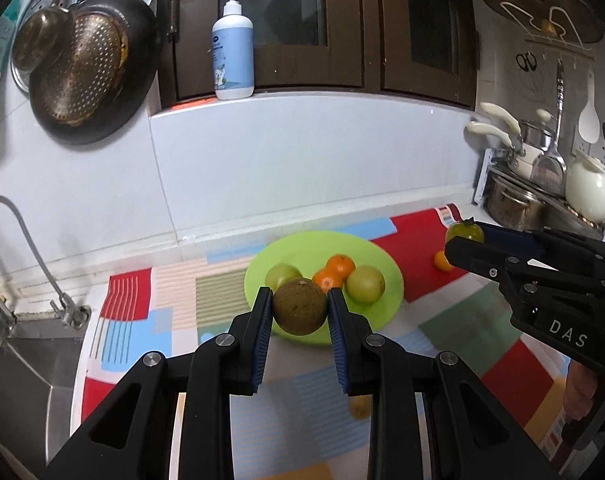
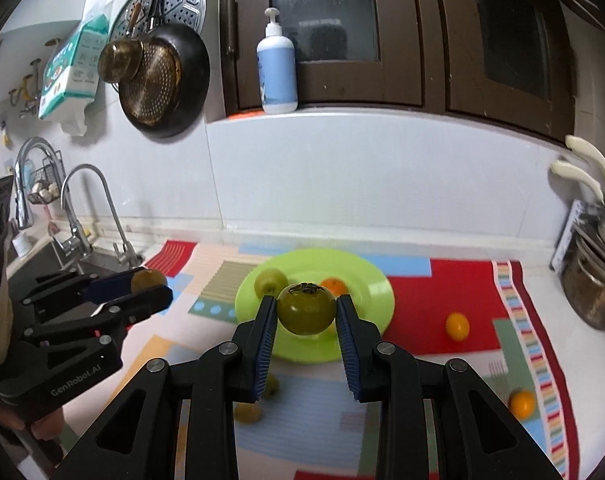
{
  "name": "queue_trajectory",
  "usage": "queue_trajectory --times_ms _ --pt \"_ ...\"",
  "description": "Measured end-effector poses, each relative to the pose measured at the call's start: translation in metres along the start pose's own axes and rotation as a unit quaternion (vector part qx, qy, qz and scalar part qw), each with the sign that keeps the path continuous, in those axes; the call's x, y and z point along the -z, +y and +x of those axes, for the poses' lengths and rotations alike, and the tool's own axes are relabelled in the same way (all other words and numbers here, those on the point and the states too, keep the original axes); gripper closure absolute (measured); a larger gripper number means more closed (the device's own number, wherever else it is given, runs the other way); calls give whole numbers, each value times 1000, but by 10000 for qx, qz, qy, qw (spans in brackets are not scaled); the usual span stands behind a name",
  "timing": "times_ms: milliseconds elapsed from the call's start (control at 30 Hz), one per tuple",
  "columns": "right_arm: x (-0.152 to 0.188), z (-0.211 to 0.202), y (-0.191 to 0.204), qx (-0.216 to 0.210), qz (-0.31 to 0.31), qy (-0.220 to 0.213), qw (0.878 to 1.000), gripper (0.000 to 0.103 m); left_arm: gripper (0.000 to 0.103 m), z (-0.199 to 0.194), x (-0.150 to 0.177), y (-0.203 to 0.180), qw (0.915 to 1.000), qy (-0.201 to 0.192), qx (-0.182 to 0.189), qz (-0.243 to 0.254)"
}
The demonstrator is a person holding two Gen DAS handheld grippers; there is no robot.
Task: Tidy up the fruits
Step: 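Lift the brown fruit with left tool while right tool carries the persimmon over the plate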
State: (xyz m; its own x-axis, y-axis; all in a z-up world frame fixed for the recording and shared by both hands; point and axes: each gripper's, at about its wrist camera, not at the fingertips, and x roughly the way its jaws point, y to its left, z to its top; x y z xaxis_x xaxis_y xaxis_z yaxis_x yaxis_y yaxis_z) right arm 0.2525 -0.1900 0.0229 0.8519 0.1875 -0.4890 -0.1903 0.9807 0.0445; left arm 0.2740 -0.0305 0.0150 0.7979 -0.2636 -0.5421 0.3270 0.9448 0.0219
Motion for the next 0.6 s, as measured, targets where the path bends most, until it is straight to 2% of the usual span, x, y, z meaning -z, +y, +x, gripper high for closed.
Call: queue_trajectory --times_ms 300,600 --pt "-27 24 -21 -159 -200 -148 9996 72 75 32 -26 -11 10000 26 -50 40" --pt "-37 72 -43 -295 -44 22 9996 72 75 88 -46 -15 9994 275 87 178"
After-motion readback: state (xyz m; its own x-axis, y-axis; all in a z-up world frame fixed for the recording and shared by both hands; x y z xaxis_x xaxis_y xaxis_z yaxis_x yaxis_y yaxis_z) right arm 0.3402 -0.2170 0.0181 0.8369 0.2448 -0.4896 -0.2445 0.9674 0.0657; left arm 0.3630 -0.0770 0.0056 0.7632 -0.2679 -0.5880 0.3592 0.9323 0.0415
